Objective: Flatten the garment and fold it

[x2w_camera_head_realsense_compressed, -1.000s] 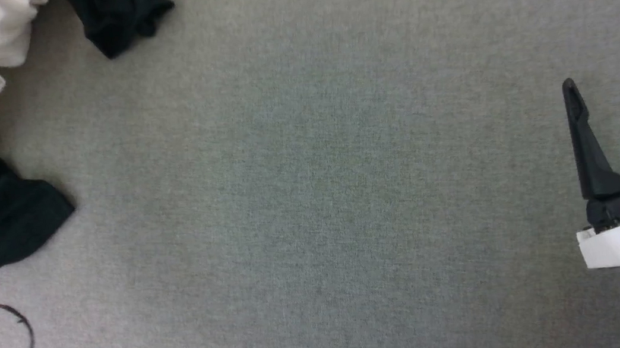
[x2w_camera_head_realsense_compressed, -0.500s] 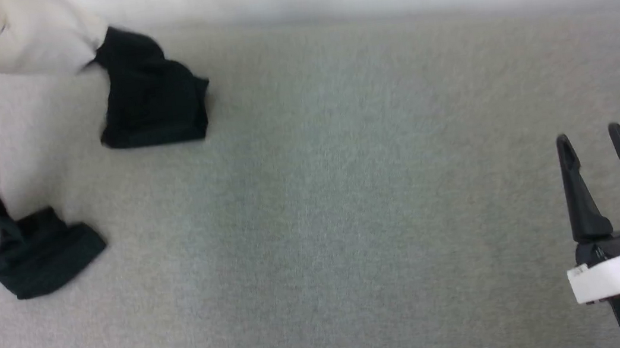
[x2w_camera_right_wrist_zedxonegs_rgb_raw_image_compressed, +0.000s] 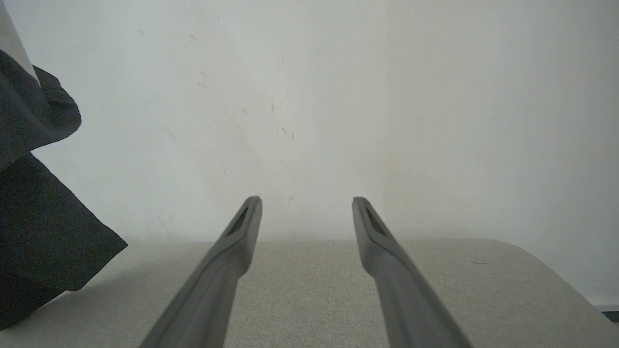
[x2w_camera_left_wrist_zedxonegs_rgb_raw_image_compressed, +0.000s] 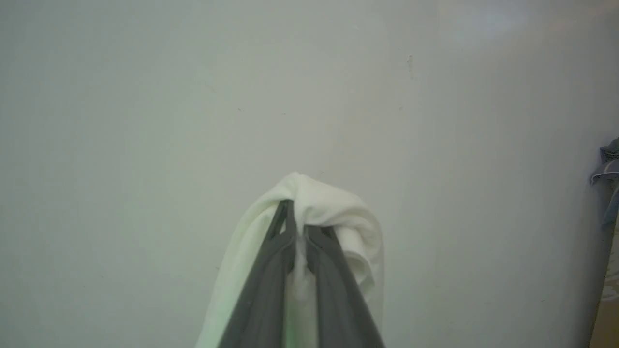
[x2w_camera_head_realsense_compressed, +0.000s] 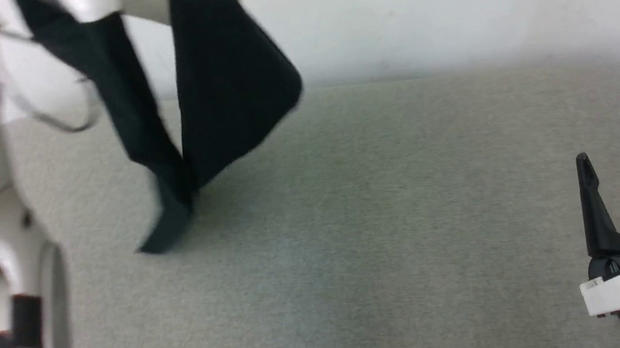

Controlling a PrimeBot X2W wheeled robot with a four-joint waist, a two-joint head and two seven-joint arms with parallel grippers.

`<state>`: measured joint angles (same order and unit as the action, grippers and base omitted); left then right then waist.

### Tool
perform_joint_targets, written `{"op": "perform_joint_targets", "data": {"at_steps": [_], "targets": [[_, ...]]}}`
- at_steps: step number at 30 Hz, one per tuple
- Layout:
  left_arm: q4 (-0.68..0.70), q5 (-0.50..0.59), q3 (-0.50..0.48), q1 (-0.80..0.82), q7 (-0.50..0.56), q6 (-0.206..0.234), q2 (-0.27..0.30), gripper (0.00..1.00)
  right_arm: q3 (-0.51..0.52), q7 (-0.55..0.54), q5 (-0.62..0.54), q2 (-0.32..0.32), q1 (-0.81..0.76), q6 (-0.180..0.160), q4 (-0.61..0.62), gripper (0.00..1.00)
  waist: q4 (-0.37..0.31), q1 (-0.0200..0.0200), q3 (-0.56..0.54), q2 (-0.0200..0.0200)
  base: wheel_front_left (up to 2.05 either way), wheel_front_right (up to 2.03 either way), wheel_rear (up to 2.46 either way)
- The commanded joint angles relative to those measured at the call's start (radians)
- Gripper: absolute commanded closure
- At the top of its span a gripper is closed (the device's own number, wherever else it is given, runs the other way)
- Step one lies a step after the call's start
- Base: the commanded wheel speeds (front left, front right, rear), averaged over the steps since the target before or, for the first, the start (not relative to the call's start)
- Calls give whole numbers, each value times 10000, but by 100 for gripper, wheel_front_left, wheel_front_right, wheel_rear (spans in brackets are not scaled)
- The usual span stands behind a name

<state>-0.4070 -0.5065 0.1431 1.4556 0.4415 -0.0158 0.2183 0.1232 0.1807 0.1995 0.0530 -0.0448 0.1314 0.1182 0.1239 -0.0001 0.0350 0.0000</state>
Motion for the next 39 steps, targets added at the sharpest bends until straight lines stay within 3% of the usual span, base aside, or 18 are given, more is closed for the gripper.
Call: {"op": "perform_joint_targets", "data": {"at_steps": [1,6,12,17,22,27,32,38,39], "targets": [[-9,-106,84,142,22,20,-221,100,26,80,67,-27,-16,-7,-44,0,-223,1,-136,0,0,0,0],[-28,-534,366,185,38,65,-1123,100,170,193,135,-27,8,-7,-141,0,-618,1,-179,0,0,0,0],[76,-1329,805,-498,-86,215,-1598,100,476,226,115,-27,9,-7,-124,0,-1158,1,-117,0,0,0,0],[459,-2054,1581,-2057,-288,293,-1670,100,736,209,95,-27,-35,-7,-62,0,-1533,1,-69,0,0,0,0],[1301,-2497,3022,-4631,-871,525,-1677,100,971,141,58,-27,-84,-7,85,0,-1778,1,-40,0,0,0,0],[1840,-3047,4079,-7662,-1660,1121,-1679,100,938,26,37,-28,-91,-7,206,0,-1963,1,85,0,0,0,0],[882,-2401,4962,-9849,-2246,1630,-1418,100,750,-74,45,-28,14,-7,283,0,-2182,1,321,0,0,0,0],[-537,-2155,5208,-10669,-2681,1962,-1321,99,753,-122,37,-28,98,-7,284,0,-2254,1,537,0,0,0,0],[-633,-2135,5183,-10638,-2842,1948,-1333,0,789,-120,37,-28,92,-7,275,0,-2227,1,540,0,0,0,0]]}}
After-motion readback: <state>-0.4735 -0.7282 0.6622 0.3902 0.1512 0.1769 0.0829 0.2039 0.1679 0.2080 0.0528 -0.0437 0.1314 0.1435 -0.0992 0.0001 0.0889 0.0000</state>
